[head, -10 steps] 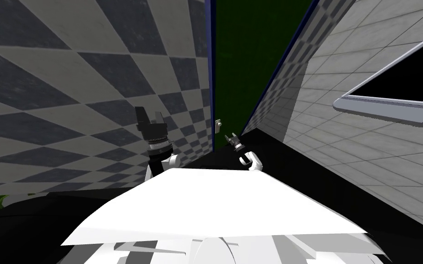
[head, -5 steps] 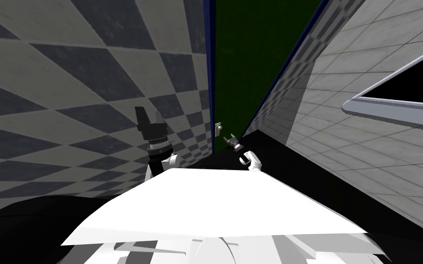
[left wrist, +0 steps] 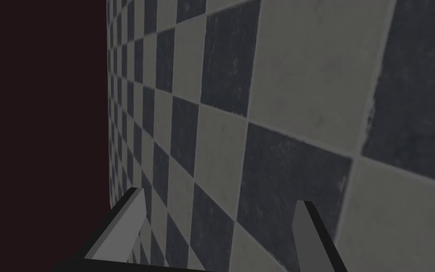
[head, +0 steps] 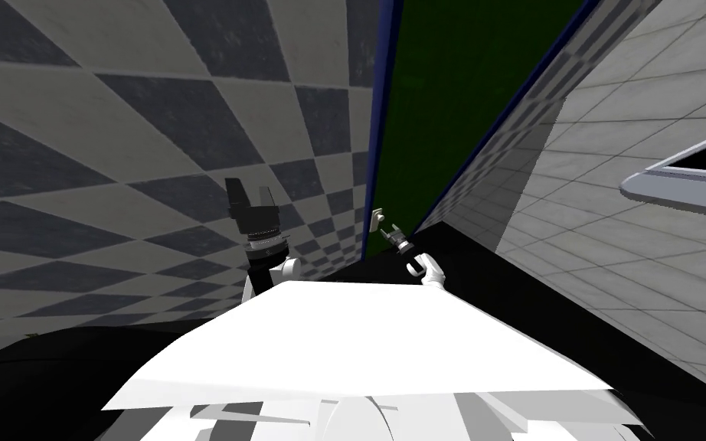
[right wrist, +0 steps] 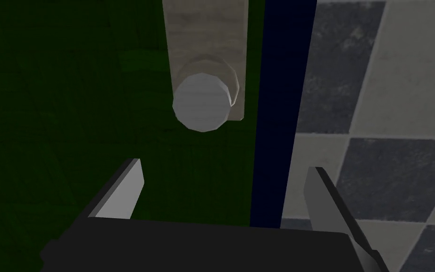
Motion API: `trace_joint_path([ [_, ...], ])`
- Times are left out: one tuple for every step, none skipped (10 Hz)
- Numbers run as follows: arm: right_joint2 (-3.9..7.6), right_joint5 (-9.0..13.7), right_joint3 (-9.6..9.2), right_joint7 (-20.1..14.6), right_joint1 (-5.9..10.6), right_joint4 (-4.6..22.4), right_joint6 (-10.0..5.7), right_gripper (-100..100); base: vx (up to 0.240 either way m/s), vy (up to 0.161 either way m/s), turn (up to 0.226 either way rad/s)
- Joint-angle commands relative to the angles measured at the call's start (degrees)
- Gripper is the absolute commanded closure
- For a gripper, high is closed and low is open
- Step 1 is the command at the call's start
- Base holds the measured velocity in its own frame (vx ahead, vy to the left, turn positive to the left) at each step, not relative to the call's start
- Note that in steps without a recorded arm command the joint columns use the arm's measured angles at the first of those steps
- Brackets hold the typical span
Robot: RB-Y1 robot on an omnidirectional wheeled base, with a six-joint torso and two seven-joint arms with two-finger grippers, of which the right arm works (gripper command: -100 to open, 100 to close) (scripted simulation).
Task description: Pull the door open
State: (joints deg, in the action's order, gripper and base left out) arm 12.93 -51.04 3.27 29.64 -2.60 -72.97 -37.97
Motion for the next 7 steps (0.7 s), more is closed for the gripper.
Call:
trace_joint_path([
  [1.73, 1.3, 2.32, -0.2, 0.52, 2.1, -1.62, -100, 0.129, 0.153, 0.138],
  [2.24, 1.7, 3.07, -0.1, 0.67, 2.8, -2.12, -100, 0.129, 0.137, 0.149],
  [3.19, 2.5, 4.49, -0.1, 0.94, 4.1, -3.07, -100, 0.146, 0.119, 0.169],
  [3.62, 2.9, 5.13, -0.1, 1.06, 4.7, -3.5, -100, 0.172, 0.094, 0.09],
  [4.32, 3.4, 6.18, -0.1, 1.26, 5.6, -4.2, -100, 0.194, 0.093, 0.105],
  [4.91, 3.9, 7.04, -0.1, 1.43, 6.4, -4.78, -100, 0.184, 0.095, 0.114],
  [4.38, 3.7, 6.64, 0.4, 1.52, 6.5, -4.77, -100, 0.058, 0.023, 0.022],
])
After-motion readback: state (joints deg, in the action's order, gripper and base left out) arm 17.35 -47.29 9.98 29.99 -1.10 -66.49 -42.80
